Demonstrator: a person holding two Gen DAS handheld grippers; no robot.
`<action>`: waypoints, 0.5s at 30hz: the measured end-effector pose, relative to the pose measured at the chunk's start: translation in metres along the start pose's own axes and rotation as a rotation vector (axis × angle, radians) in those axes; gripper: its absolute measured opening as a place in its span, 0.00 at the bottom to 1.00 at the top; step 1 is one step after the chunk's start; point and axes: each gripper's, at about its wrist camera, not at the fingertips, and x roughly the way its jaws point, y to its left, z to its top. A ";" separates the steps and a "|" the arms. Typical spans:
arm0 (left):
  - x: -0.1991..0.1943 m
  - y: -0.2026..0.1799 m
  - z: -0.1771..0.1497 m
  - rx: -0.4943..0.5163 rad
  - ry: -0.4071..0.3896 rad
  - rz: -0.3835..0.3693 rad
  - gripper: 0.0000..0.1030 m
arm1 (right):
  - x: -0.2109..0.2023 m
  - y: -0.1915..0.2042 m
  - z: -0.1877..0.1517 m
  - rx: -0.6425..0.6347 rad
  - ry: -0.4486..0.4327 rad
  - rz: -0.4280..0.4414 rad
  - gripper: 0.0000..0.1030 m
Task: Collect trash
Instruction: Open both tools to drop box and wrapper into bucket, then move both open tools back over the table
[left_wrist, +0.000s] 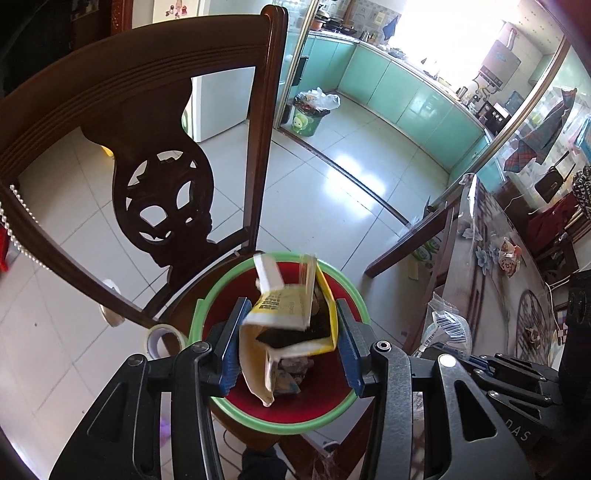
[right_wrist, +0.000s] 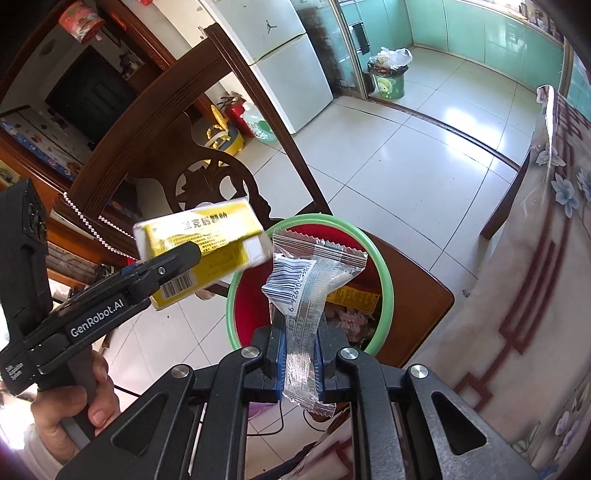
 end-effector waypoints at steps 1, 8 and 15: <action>0.000 0.001 0.000 -0.001 0.001 -0.002 0.41 | 0.000 0.000 0.000 0.000 0.002 0.003 0.09; -0.007 0.007 0.002 -0.038 -0.038 -0.016 0.65 | 0.007 0.000 0.002 0.008 0.005 0.038 0.15; -0.018 0.001 0.002 -0.040 -0.074 -0.033 0.69 | 0.002 0.001 -0.001 0.016 -0.047 0.055 0.56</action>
